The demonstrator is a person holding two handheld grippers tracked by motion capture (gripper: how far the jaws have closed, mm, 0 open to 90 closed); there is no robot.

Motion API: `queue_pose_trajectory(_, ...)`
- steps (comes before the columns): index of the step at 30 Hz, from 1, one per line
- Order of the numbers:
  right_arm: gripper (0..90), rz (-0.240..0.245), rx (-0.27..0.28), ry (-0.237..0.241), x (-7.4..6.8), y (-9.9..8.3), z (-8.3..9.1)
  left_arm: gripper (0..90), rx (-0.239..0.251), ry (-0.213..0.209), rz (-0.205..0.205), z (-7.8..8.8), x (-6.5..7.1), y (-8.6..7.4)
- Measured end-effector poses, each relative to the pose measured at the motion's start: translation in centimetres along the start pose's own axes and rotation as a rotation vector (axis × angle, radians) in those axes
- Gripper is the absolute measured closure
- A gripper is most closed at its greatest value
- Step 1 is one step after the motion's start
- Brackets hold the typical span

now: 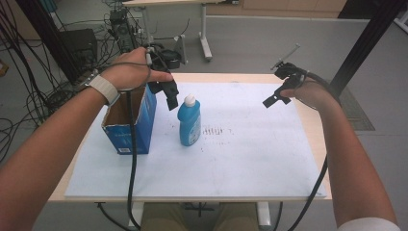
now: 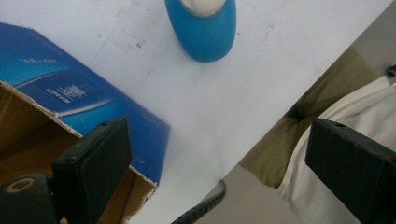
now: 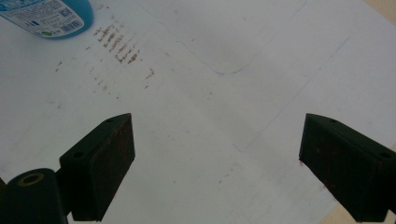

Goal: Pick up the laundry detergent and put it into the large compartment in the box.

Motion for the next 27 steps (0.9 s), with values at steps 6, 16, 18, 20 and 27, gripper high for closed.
queue_pose_trajectory(6, 10.5, -0.002, 0.003, 0.002, 0.1, -0.2, 0.0, 7.4, 0.030, 0.032, 0.091, -0.2, 0.1, 0.1)
queue_pose_trajectory(16, 10.5, 0.009, 0.007, 0.002, 0.1, -0.2, -0.3, 7.3, 0.066, 0.021, 0.191, -1.2, 0.2, 0.5)
queue_pose_trajectory(18, 10.5, 0.010, 0.008, 0.003, 0.1, -0.2, -0.3, 7.3, 0.069, 0.020, 0.201, -1.3, 0.2, 0.5)
queue_pose_trajectory(20, 10.5, 0.010, 0.011, 0.005, 0.1, -0.3, -0.3, 7.3, 0.067, 0.024, 0.215, -1.6, 0.3, 0.8)
queue_pose_trajectory(27, 10.5, 0.015, 0.017, 0.009, 0.3, -0.4, -0.3, 7.5, 0.085, 0.029, 0.244, -1.9, 0.7, 1.4)
Point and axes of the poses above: each handheld gripper's, and its own axes: z roughly backward along the jaws, y roughly out of its top, x roughly to its right, the point moved 9 cm from there along -z, roughly forward along the jaws, and after that the axes turned 8 degrees about -z, right-handed, at the moved point
